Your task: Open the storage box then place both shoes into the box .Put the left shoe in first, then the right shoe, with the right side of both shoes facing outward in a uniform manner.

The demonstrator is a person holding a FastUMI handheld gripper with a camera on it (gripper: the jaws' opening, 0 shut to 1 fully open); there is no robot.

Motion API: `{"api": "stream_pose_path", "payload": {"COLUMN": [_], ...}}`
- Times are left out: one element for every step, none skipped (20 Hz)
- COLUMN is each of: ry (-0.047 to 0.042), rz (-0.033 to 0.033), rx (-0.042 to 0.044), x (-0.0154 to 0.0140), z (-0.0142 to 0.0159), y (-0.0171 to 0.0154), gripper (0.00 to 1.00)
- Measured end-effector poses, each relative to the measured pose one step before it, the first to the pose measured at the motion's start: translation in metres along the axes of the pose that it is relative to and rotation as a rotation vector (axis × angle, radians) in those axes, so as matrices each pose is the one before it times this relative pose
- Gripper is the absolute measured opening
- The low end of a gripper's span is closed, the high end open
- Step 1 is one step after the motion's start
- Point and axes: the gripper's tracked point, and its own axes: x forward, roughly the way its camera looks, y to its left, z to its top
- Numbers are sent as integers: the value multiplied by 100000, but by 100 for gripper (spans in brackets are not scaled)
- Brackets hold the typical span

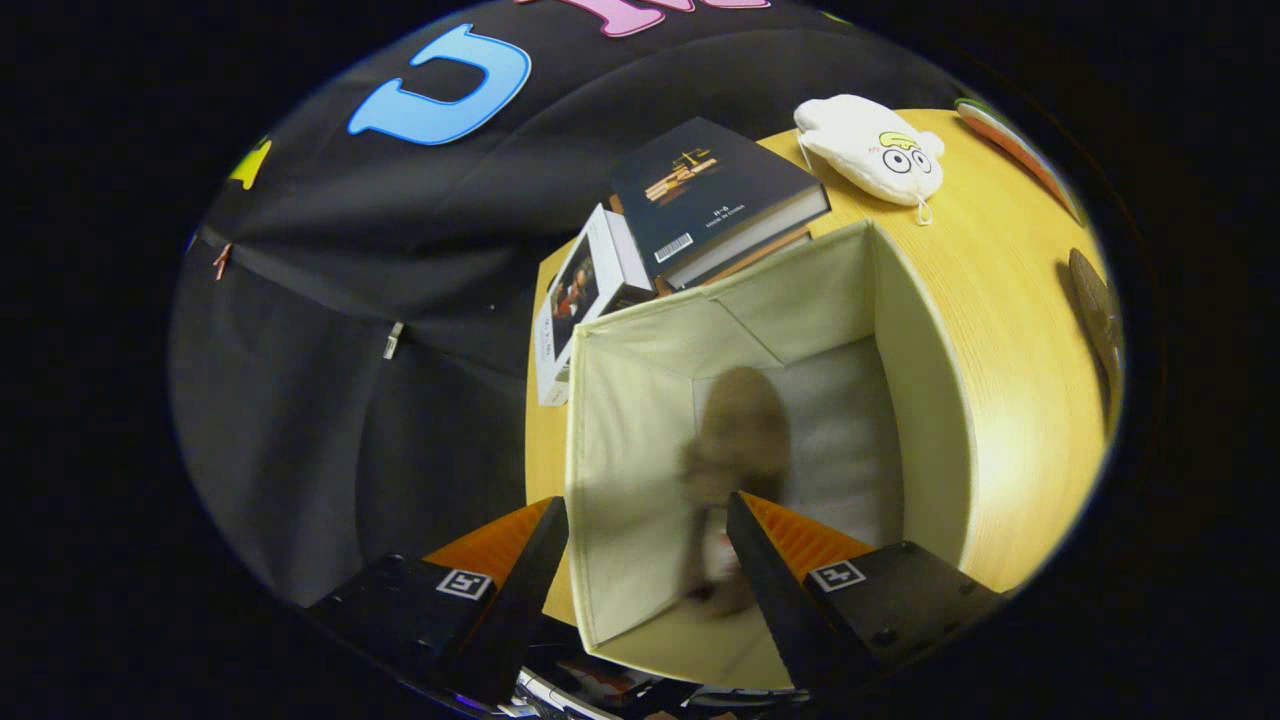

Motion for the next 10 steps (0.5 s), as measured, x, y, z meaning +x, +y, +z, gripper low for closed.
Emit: {"api": "stream_pose_path", "payload": {"ry": [-436,-960,-1420,-1917,-2312,-2086,-1881,-1778,-1633,-766], "rz": [1099,930,668,-310,-1541,-2619,-2312,-1621,-848,-1309], "rx": [-1138,-1617,-2561,-3867,-5736,-6244,-5700,-4400,-2812,-1507], "x": [-671,-825,-951,-998,-787,-980,-1170,-1191,-1196,-1208], "z": [331,318,586,740,873,697,671,599,526,273], "y": [250,174,-37,-401,-584,-1364,-1294,-1287,-1284,-1411], "gripper": [98,99,98,98,98,98,98,99,98,98]}}
